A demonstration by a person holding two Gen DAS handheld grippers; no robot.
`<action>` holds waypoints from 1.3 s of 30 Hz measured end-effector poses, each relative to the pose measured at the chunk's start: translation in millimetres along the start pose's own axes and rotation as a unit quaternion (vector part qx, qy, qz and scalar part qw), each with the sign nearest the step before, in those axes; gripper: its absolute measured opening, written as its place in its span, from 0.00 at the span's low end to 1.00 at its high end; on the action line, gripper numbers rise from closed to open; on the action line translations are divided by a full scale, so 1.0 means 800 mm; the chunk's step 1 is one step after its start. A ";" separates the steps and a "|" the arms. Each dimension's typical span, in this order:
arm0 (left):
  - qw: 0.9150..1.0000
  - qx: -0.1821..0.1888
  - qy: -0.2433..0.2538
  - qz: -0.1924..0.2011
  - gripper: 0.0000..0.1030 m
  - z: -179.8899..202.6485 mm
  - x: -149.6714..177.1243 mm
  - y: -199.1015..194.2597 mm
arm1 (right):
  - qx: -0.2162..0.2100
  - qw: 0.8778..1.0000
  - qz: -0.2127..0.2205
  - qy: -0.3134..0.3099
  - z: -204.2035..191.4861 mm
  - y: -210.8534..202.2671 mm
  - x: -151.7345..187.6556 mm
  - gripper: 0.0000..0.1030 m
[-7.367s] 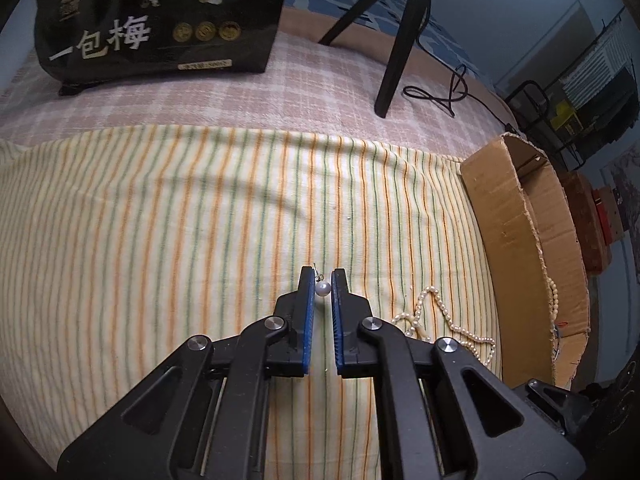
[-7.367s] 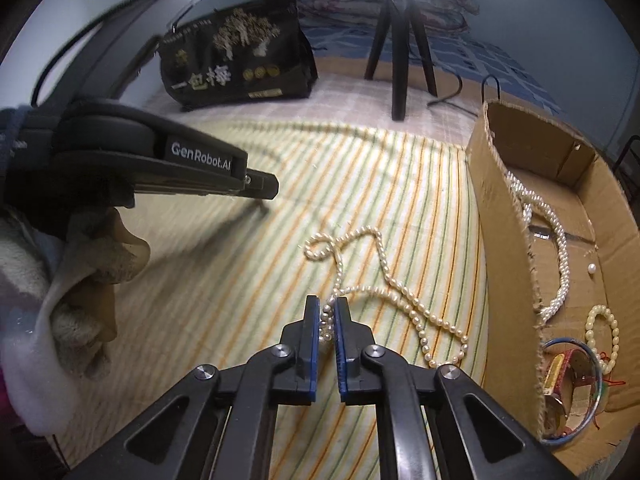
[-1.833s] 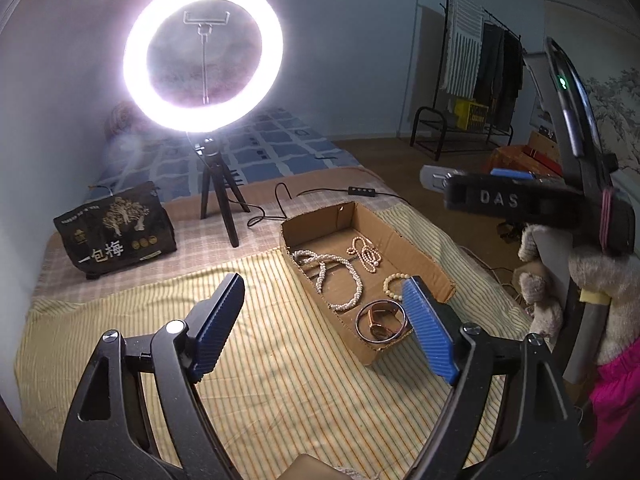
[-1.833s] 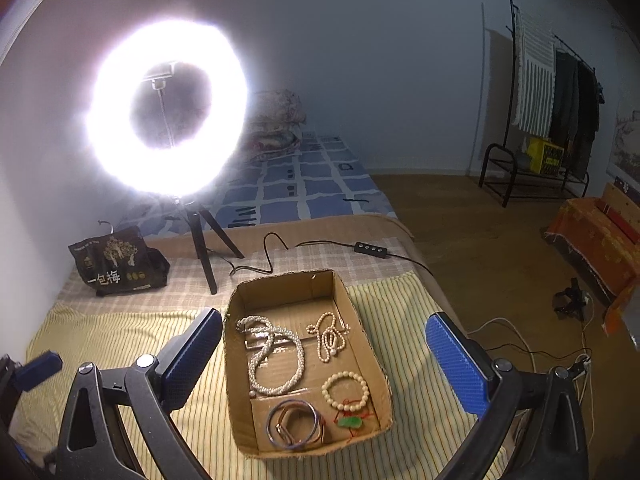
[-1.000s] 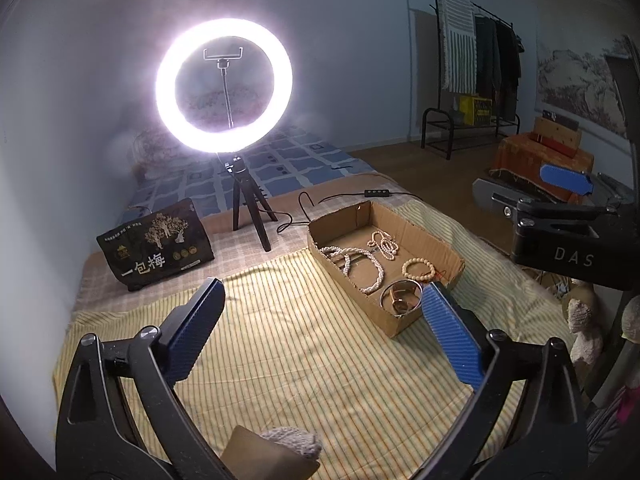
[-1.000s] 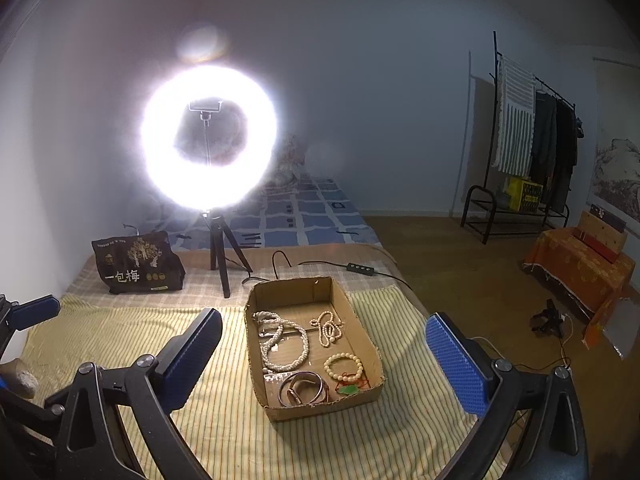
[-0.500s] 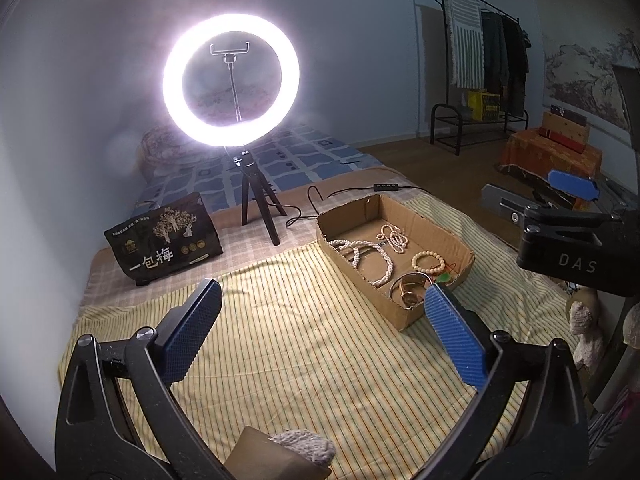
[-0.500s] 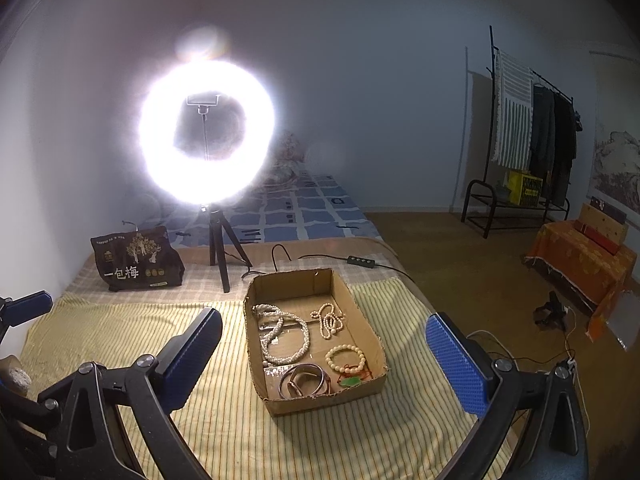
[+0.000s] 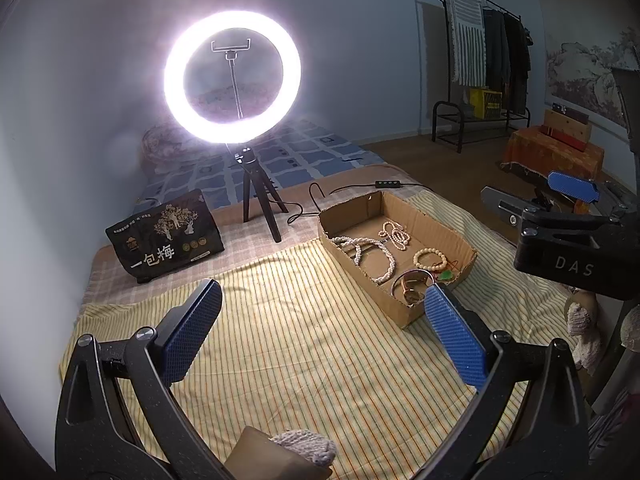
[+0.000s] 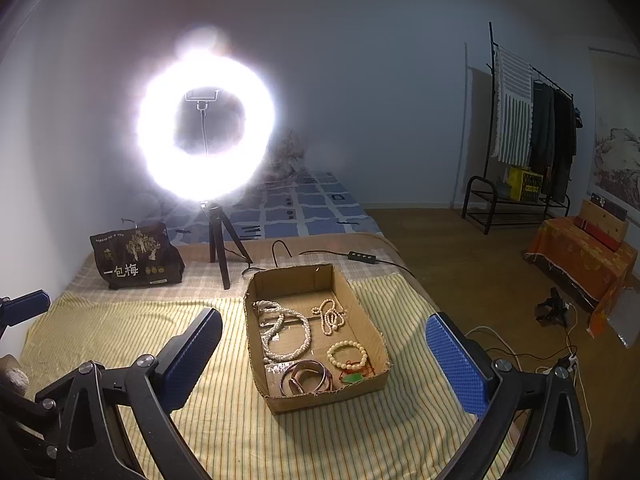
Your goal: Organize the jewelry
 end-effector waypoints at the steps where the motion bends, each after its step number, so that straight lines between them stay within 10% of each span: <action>1: 1.000 0.000 0.000 0.000 1.00 0.000 0.001 0.000 | 0.000 1.000 0.000 0.000 0.000 0.000 0.000 1.00; 39: 1.000 -0.011 0.007 0.012 1.00 -0.002 -0.001 -0.005 | -0.001 1.000 -0.006 -0.005 -0.002 0.003 0.008 1.00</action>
Point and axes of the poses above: each gripper's, at about its wrist camera, not at the fingertips, and y roughly the way its jaws point, z to its right, x to its underside, the point moved 10 cm from there along y, roughly the way its jaws point, and after that the axes turned 4 degrees about -y, right-handed, at the moved point
